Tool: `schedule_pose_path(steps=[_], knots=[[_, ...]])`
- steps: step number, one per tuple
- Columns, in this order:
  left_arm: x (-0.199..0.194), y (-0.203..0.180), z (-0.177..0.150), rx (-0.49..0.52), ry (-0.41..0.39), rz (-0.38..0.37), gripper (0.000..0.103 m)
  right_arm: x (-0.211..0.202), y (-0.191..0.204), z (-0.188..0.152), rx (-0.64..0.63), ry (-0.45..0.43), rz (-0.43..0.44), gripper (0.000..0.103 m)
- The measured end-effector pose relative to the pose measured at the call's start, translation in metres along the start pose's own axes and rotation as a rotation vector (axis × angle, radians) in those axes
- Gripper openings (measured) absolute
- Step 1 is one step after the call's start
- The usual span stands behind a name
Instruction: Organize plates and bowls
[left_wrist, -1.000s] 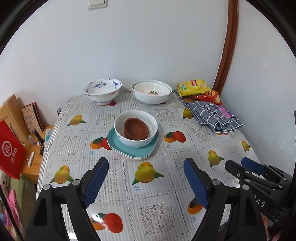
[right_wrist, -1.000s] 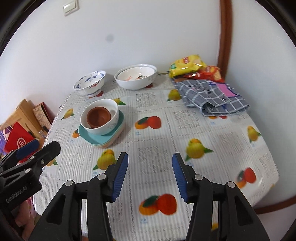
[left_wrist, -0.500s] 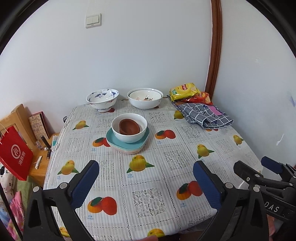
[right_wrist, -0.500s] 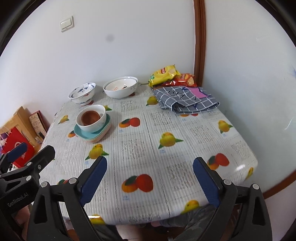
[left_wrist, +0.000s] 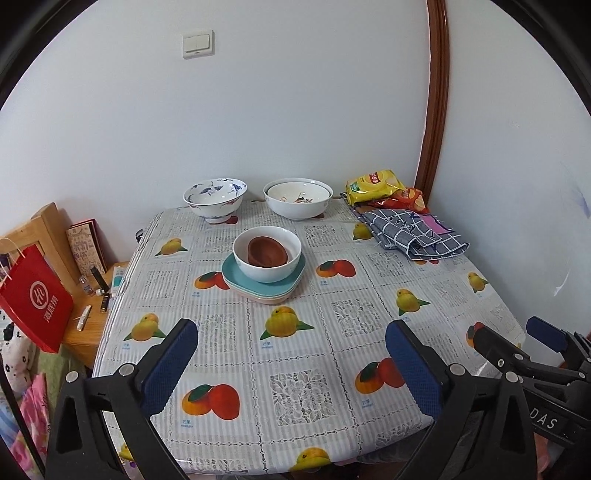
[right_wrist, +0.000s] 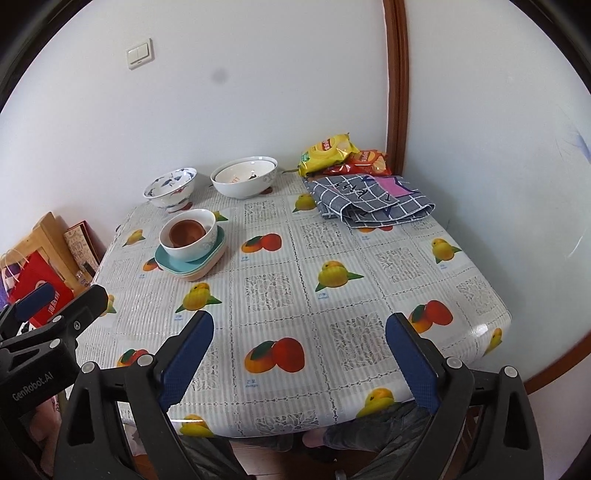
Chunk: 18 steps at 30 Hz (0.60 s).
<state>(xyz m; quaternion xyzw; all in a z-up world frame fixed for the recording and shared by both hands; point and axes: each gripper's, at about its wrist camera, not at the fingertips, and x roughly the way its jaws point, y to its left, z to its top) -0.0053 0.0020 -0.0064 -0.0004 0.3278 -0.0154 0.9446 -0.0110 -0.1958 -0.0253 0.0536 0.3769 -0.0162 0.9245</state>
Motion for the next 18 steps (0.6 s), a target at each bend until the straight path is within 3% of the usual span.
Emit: schedule_pose_path(steps=[18], knots=[[0.0009, 0.0004, -0.0025, 0.002, 0.005, 0.005, 0.103, -0.0022, 0.0001, -0.001, 0.008, -0.004, 0.006, 0.093]])
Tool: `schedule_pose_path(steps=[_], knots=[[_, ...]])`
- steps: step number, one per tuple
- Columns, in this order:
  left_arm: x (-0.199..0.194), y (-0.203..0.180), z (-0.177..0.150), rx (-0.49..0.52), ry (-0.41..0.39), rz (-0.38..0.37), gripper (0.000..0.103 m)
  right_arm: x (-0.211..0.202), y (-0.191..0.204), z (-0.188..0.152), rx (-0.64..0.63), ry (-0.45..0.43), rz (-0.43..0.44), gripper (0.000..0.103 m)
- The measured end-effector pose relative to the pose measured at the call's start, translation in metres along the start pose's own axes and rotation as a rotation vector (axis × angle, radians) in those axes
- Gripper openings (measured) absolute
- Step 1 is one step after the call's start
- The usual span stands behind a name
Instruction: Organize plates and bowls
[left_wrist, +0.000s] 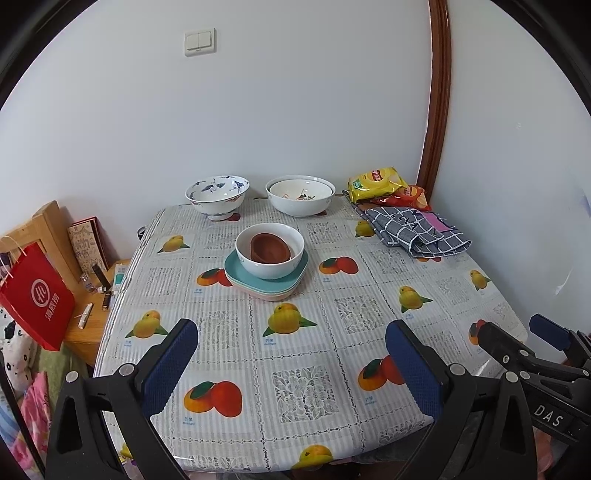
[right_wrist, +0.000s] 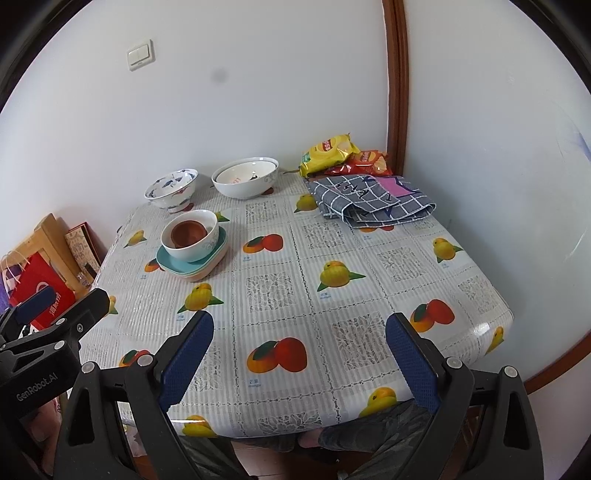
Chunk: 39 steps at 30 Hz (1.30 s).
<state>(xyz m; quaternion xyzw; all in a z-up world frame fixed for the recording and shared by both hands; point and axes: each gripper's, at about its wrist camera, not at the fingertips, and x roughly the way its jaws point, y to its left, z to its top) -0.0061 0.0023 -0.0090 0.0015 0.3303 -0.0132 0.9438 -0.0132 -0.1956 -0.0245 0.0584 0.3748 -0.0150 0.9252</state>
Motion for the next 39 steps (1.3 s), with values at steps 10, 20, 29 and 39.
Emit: schedule_pose_path(steps=[10, 20, 29, 39], knots=[[-0.001, -0.0009, -0.001, 0.0, 0.001, -0.001, 0.103, -0.0014, 0.0009, -0.0006, -0.001, -0.003, 0.001, 0.093], [-0.0029, -0.0029, -0.0027, 0.0, -0.001, -0.005, 0.103, -0.0029, 0.0014, -0.001, -0.002, -0.007, 0.002, 0.093], [-0.0031, -0.0027, -0.0024, 0.0, -0.001, -0.006, 0.103, -0.0036, 0.0014, -0.0012, -0.002, -0.008, 0.004, 0.093], [-0.0034, -0.0025, -0.0025, -0.002, -0.001, -0.006, 0.103, -0.0043, 0.0018, -0.0019, 0.003, -0.011, 0.003, 0.093]])
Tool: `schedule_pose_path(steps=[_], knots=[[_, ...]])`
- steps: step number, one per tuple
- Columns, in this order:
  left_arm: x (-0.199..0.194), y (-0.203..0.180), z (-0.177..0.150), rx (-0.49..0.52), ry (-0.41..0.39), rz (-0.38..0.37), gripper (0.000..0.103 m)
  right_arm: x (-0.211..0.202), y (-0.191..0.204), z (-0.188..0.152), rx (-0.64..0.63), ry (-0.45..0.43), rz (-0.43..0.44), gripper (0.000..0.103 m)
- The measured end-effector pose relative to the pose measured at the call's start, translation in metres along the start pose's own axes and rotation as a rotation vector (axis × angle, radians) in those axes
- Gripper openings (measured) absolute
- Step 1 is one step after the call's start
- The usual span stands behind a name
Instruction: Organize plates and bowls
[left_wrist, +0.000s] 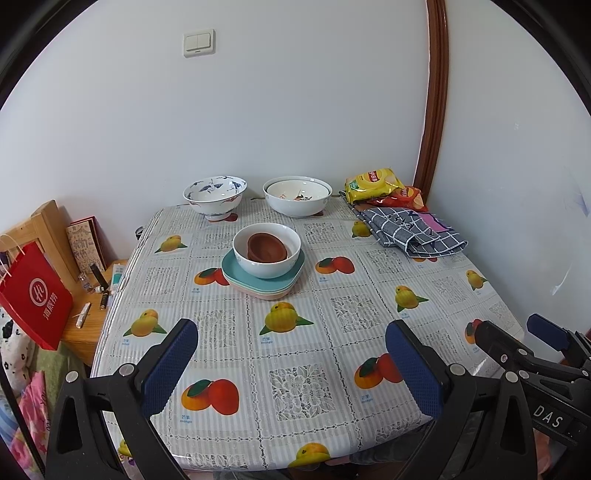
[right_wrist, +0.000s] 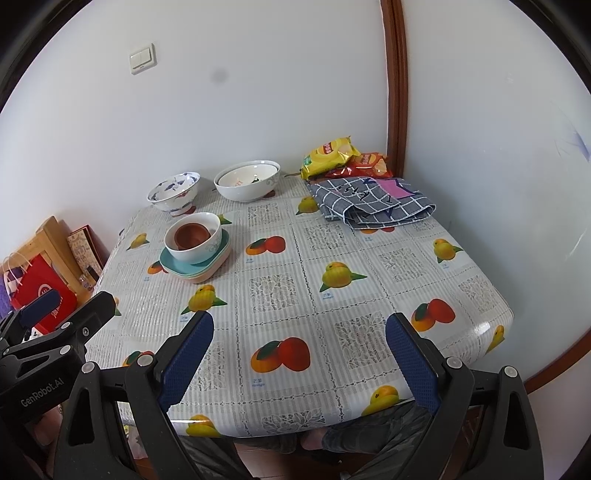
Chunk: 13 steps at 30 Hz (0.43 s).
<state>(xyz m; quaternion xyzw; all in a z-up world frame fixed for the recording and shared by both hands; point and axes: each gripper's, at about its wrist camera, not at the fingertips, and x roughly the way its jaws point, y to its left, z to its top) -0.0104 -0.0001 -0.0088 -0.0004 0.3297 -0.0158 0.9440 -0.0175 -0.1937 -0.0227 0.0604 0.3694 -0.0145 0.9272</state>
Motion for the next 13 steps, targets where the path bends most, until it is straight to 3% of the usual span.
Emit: schedule_pose_path(steps=[13], knots=[[-0.0002, 0.0003, -0.0004, 0.001, -0.006, -0.001, 0.103, -0.0019, 0.0032, -0.0012, 0.0, -0.007, 0.003, 0.093]])
